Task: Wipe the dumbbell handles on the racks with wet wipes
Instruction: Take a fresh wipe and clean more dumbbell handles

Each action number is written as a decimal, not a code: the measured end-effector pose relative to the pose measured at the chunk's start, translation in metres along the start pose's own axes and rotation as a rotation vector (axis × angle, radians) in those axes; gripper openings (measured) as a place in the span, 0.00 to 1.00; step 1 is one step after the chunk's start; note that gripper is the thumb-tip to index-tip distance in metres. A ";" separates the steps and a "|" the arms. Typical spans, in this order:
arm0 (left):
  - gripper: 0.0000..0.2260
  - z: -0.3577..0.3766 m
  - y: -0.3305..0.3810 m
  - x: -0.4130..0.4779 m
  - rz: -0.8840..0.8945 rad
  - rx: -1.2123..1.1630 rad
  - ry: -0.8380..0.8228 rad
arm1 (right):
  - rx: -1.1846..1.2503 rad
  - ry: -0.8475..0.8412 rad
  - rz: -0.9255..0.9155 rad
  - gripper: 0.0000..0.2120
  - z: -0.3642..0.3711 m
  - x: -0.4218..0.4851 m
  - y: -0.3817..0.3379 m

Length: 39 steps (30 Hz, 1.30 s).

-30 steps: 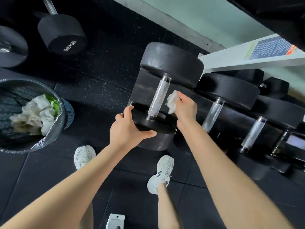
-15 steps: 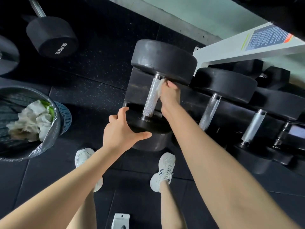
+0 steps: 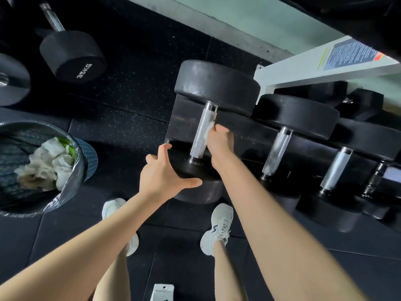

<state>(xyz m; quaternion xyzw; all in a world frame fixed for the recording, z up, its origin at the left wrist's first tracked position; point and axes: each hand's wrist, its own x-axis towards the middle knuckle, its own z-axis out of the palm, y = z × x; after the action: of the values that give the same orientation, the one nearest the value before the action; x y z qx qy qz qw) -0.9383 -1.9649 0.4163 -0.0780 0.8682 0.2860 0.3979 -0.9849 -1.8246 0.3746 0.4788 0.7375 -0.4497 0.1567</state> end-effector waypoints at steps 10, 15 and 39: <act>0.49 0.000 0.000 -0.008 -0.003 -0.103 0.018 | -0.788 -0.064 -1.144 0.20 -0.032 -0.011 -0.008; 0.48 0.005 -0.005 -0.008 0.006 -0.137 0.044 | -1.205 -0.300 -1.436 0.09 -0.016 0.022 0.013; 0.48 0.008 -0.009 -0.012 0.026 -0.178 0.064 | -0.134 -0.226 -0.406 0.14 -0.057 -0.037 0.015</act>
<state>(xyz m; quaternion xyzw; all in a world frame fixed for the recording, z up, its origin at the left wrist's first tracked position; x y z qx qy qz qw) -0.9222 -1.9693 0.4168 -0.1110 0.8526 0.3643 0.3577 -0.9425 -1.7970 0.4229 0.2562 0.8246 -0.4728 0.1759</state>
